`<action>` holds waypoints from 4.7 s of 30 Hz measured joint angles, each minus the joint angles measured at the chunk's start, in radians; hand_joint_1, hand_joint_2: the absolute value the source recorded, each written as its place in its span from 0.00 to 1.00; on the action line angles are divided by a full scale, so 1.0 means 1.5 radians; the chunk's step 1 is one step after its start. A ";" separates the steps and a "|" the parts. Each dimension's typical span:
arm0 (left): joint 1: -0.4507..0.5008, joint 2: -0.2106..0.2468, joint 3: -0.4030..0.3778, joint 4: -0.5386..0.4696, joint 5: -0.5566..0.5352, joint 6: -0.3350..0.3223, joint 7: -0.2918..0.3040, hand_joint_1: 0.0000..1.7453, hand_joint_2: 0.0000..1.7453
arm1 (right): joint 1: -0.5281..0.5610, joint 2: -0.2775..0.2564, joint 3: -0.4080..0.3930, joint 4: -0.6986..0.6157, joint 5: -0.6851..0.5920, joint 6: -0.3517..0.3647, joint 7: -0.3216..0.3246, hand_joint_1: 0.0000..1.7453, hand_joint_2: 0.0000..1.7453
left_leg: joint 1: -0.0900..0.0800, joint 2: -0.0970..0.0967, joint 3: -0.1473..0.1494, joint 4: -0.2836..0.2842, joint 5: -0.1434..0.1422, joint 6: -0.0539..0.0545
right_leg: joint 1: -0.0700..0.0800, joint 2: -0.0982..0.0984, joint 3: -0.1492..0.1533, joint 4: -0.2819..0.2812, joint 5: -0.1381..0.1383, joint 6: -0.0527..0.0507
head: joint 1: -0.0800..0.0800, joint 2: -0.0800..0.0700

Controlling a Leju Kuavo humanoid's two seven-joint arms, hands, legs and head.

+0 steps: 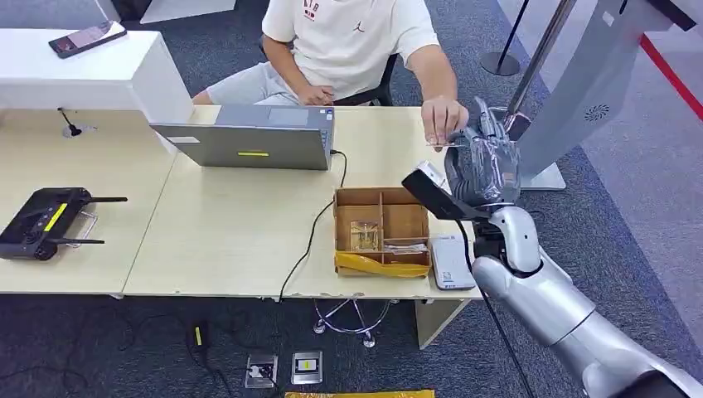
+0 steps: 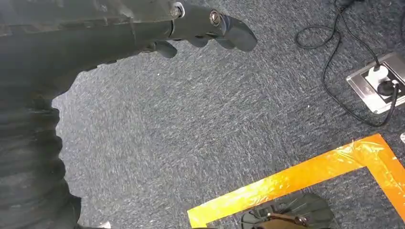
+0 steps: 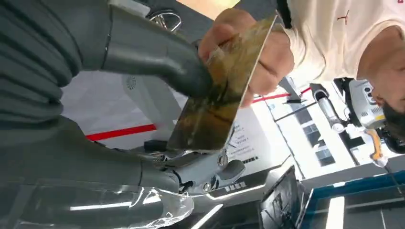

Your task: Pass the card to the sensor for recognition and then transmit it.

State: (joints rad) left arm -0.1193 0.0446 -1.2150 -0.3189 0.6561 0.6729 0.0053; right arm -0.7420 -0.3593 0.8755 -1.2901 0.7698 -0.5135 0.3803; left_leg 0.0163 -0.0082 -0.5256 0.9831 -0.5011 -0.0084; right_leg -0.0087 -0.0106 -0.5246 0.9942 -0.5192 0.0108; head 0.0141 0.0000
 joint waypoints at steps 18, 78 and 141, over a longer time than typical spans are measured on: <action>0.002 0.003 -0.005 -0.004 0.009 0.002 0.000 0.00 1.00 | 0.015 -0.013 0.000 -0.002 -0.012 -0.012 0.001 1.00 1.00 | 0.000 0.000 0.000 0.000 0.000 0.000 | 0.000 0.000 0.000 0.000 0.000 0.000 | 0.000 0.000; 0.006 0.001 -0.017 -0.004 0.030 0.002 -0.009 0.00 1.00 | 0.334 -0.041 0.008 -0.063 -0.028 -0.002 0.019 1.00 1.00 | 0.000 0.001 0.000 0.000 -0.001 0.000 | 0.000 0.000 0.000 0.000 0.000 0.000 | 0.000 0.000; 0.006 0.006 -0.032 -0.016 0.046 0.004 0.006 0.00 1.00 | 0.199 0.041 -0.045 0.195 -0.069 -0.006 -0.031 1.00 1.00 | 0.000 0.002 0.001 0.000 -0.001 0.000 | 0.000 0.002 0.000 0.000 0.000 0.000 | 0.000 0.000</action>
State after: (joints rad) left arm -0.1109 0.0542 -1.2623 -0.3426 0.7256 0.6783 0.0145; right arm -0.4433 -0.2976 0.8087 -0.9972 0.6668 -0.5218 0.3338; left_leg 0.0163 -0.0052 -0.5244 0.9830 -0.5025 -0.0084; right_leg -0.0088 -0.0080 -0.5244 0.9939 -0.5193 0.0109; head 0.0138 0.0000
